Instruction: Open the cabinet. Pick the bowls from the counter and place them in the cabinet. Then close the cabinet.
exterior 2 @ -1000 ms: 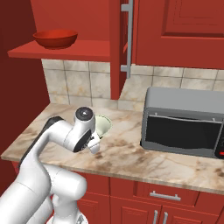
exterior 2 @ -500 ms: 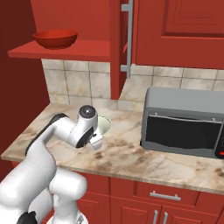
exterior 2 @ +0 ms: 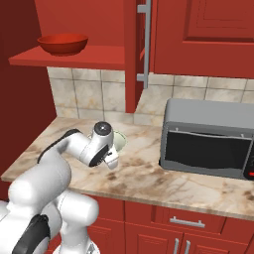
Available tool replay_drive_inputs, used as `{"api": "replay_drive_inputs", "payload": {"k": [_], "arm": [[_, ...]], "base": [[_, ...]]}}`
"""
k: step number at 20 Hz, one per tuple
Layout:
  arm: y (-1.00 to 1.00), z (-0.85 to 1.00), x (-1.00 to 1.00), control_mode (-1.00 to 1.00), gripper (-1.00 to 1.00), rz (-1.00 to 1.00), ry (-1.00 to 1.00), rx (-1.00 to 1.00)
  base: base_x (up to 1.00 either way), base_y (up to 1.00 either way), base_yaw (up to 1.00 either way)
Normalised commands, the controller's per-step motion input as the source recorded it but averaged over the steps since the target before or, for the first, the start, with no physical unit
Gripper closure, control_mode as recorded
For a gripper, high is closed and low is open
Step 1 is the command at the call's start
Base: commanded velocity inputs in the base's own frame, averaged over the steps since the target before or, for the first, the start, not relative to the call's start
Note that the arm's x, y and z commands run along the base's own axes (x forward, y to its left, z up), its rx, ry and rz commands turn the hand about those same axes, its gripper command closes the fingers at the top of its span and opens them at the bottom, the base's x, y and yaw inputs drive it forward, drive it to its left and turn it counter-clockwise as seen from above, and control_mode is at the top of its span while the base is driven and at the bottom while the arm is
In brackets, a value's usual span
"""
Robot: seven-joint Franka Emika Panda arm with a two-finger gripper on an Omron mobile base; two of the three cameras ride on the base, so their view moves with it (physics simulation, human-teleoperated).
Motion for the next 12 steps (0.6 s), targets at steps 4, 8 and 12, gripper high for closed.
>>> {"api": "replay_drive_inputs", "payload": {"k": [4, 8, 12], "arm": [[0.00, -0.25, 0.22, -1.00, -1.00, 0.00, 0.00, 0.00], [0.00, -0.24, 0.21, -1.00, -1.00, 0.00, 0.00, 0.00], [0.00, -0.26, 0.18, -1.00, -1.00, 0.00, 0.00, 0.00]], "base": [[0.00, 0.00, 0.00], [0.00, 0.00, 0.00], [0.00, 0.00, 0.00]]}}
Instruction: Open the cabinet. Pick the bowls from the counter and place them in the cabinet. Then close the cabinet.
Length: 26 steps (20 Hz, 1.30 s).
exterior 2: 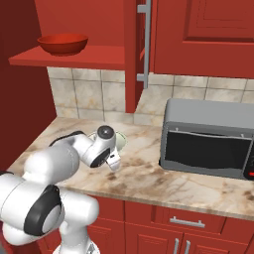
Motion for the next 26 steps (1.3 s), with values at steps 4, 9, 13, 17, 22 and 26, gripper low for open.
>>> {"api": "replay_drive_inputs", "payload": {"k": [4, 9, 13, 17, 22, 26], "arm": [[0.00, -0.26, 0.18, -1.00, -1.00, 0.00, 0.00, 0.00], [0.00, -0.23, 0.19, -1.00, 1.00, 0.00, 0.00, 0.00], [0.00, -0.14, 0.09, -1.00, 1.00, 0.00, 0.00, 0.00], [0.00, -0.10, 0.04, -1.00, 1.00, 0.00, 0.00, 0.00], [0.00, -0.02, 0.01, -1.00, 1.00, 0.00, -0.01, 0.00], [-0.20, 0.00, -0.18, -1.00, 1.00, -0.03, -0.15, 0.01]], "base": [[0.00, 0.00, 0.00], [0.00, 0.00, 0.00], [0.00, 0.00, 0.00], [0.00, 0.00, 0.00], [0.00, 0.00, 0.00], [0.00, 0.00, 0.00]]}}
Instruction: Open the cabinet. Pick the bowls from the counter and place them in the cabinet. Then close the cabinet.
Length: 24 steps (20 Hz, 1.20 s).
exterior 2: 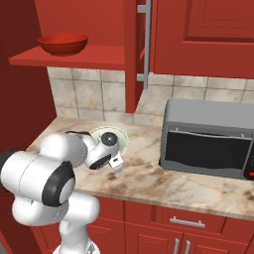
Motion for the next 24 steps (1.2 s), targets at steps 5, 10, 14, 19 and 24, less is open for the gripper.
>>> {"api": "replay_drive_inputs", "payload": {"k": [5, 10, 14, 19, 24], "arm": [[-0.26, 0.27, -0.78, -1.00, 1.00, -0.05, -0.27, 0.11], [-0.02, 0.33, -0.81, -1.00, 1.00, -0.09, -0.32, 0.11], [0.00, 0.35, -0.68, -1.00, 1.00, -0.14, -0.31, 0.14], [0.00, 0.38, -0.66, -1.00, 1.00, -0.14, -0.24, 0.10], [0.00, 0.54, -0.44, -1.00, 1.00, -0.06, -0.08, 0.00]], "base": [[0.00, 0.00, 0.00], [0.00, 0.00, 0.00], [0.00, 0.00, 0.00], [0.00, 0.00, 0.00], [0.00, 0.00, 0.00]]}}
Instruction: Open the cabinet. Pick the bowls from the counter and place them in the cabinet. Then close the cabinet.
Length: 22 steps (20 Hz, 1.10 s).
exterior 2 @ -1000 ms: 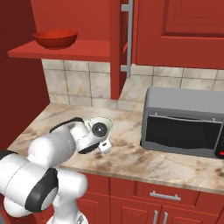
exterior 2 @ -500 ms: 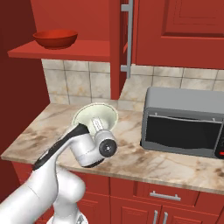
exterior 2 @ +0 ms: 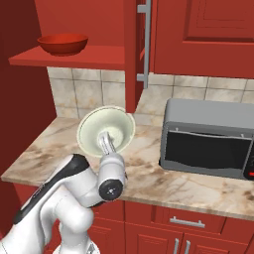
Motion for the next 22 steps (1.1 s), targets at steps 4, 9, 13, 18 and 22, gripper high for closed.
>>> {"api": "replay_drive_inputs", "payload": {"k": [4, 9, 13, 18, 22], "arm": [[0.01, 0.58, -0.43, -1.00, 1.00, -0.05, -0.02, 0.00], [0.10, 0.47, -0.36, -1.00, 1.00, -0.03, 0.01, 0.00], [0.23, 0.39, -0.45, -1.00, 1.00, -0.04, 0.00, 0.00], [0.33, 0.33, -0.40, -1.00, 1.00, -0.05, 0.02, 0.00], [0.30, 0.30, -0.51, -1.00, 1.00, -0.11, 0.00, 0.00]], "base": [[0.00, 0.00, 0.00], [0.00, 0.00, 0.00], [0.00, 0.00, 0.00], [0.00, 0.00, 0.00], [0.00, 0.00, 0.00]]}}
